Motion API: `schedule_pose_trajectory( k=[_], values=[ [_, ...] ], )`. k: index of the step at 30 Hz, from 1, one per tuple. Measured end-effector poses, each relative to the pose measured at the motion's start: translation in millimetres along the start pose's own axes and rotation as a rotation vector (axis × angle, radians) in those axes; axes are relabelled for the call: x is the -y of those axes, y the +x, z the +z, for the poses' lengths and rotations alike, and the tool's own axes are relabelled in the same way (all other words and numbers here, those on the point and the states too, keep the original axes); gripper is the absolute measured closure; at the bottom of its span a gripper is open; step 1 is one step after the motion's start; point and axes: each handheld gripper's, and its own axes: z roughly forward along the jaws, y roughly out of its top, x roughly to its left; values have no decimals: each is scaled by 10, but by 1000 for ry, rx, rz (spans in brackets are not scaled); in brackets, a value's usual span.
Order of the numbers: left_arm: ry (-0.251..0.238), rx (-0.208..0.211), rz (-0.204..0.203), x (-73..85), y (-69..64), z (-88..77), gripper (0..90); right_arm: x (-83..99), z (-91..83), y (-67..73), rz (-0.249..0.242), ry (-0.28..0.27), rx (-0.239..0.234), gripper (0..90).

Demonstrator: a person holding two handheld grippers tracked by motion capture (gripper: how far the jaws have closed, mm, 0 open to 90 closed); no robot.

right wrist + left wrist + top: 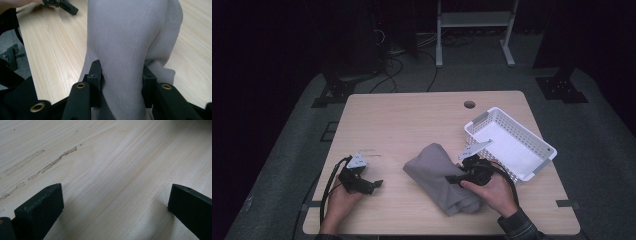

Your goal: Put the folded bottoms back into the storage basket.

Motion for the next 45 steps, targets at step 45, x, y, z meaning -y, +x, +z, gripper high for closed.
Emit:
schedule_pose_trajectory(
  k=[45],
  values=[
    [-2, 0, 0, 1, 0, 1, 0, -160, -803, -496, 59, -76, 126, 621]
  ],
)
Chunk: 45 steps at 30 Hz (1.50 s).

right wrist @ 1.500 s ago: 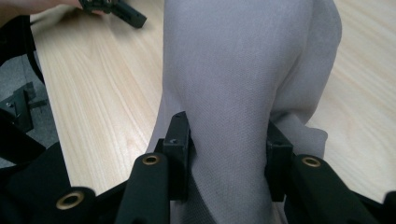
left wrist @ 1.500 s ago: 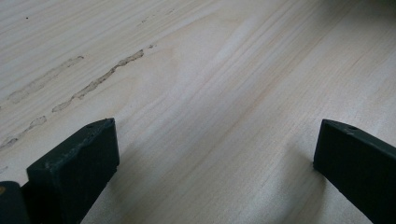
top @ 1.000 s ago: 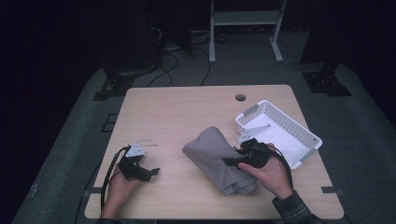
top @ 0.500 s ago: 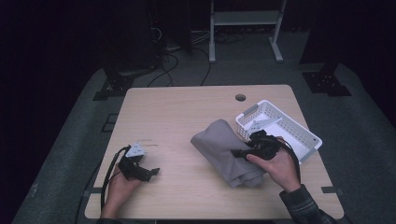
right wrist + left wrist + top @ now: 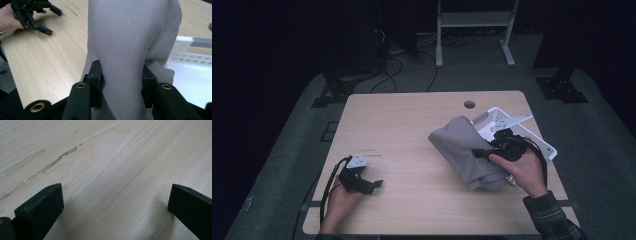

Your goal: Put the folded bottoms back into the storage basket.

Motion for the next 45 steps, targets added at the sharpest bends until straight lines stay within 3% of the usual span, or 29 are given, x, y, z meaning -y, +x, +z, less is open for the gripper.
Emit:
schedule_pose_trajectory(
  k=[10, 18, 45],
  values=[
    [0, 0, 0, 0, 0, 0, 0, -88, -232, -184, 4, 0, 54, 621],
    [1, 0, 0, 0, 0, -1, 0, -79, -356, -447, 23, 13, 93, 621],
    [-2, 0, -3, 0, -2, 1, 0, 62, -566, -1027, 40, 21, 130, 619]
  ],
)
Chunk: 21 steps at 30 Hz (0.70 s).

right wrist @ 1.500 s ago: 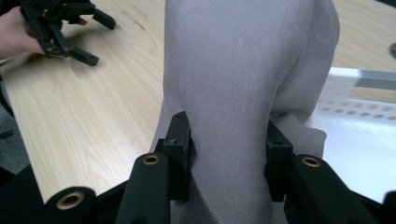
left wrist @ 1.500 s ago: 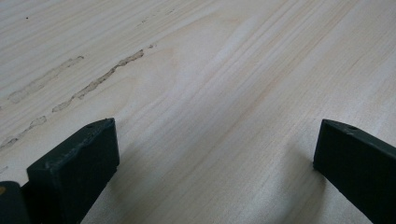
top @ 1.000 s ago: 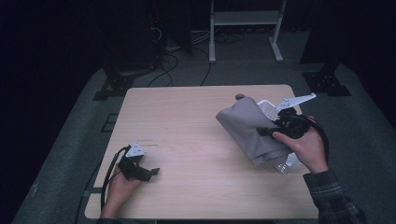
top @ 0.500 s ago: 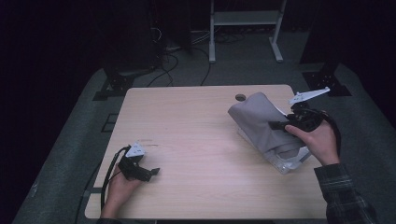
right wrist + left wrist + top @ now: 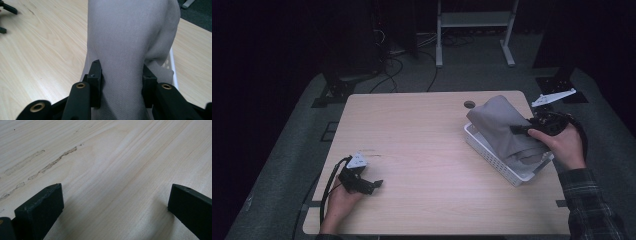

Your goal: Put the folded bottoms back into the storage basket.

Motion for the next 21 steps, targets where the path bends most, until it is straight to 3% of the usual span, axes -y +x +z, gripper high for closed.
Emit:
schedule_pose_trajectory(
  k=[10, 21],
  values=[
    [0, 0, 0, 0, 0, 0, 0, 94, 65, -203, 17, 25, 30, 619],
    [-2, -1, 0, 1, 0, 2, 0, 197, 227, -319, 23, 50, 37, 617]
  ],
)
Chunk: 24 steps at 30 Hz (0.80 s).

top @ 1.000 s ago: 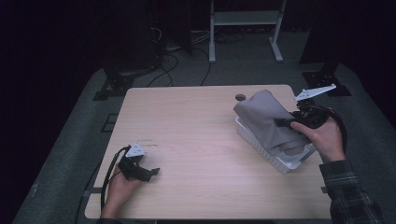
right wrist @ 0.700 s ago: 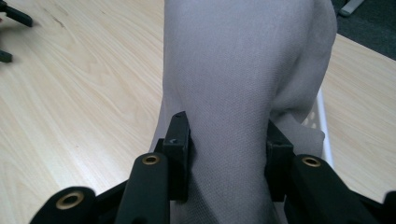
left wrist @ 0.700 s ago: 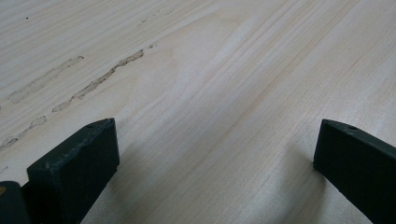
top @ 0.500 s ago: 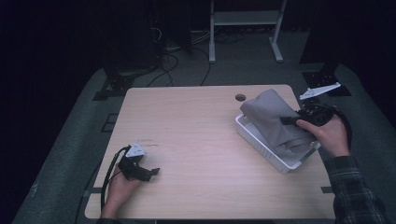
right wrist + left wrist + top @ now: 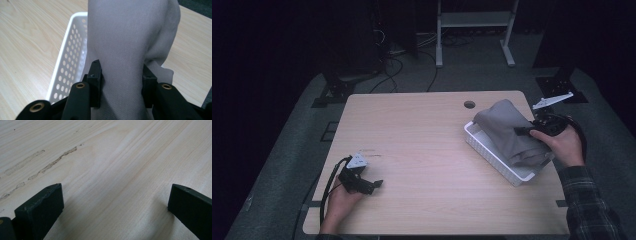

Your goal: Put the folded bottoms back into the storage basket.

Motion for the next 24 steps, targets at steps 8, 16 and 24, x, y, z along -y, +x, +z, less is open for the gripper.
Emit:
schedule_pose_trajectory(
  k=[8, 16, 24],
  values=[
    [0, 0, 0, 0, 0, 0, 0, 64, 139, -44, 4, 25, -17, 614],
    [3, 0, 4, 0, 2, -2, 0, 157, 287, -87, 15, 66, -36, 612],
    [0, 0, 2, 2, -1, -1, 0, 205, 443, -111, 21, 109, -38, 607]
  ],
)
